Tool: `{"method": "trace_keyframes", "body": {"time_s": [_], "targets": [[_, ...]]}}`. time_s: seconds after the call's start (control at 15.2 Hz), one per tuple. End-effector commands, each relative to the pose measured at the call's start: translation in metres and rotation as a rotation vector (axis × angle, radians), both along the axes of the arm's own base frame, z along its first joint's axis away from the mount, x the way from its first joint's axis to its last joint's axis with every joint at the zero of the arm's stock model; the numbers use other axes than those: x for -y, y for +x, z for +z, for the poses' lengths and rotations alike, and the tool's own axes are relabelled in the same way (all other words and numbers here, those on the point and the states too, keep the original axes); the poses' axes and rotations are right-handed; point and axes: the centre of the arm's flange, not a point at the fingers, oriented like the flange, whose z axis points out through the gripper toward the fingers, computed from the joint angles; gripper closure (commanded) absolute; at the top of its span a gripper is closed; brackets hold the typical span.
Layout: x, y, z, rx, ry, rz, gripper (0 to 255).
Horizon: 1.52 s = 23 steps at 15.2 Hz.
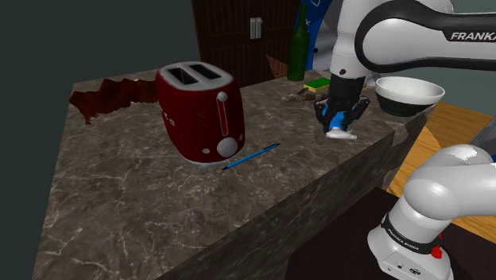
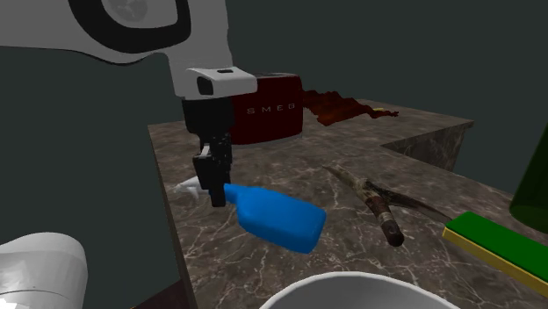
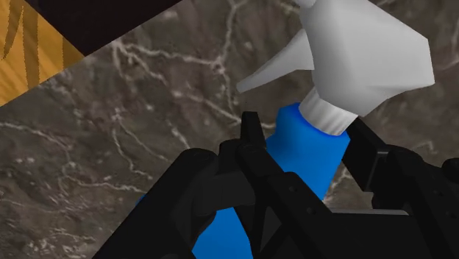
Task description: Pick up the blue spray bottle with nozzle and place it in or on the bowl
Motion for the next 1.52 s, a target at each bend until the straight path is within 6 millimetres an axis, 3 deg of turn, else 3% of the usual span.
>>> {"method": "trace_keyframes", "body": {"time_s": [0.0, 1.45], "targets": [[0.000, 0.001, 0.012, 0.000, 0.000, 0.000, 255], [0.000, 0.001, 0.128, 0.000, 0.000, 0.000, 255]]}}
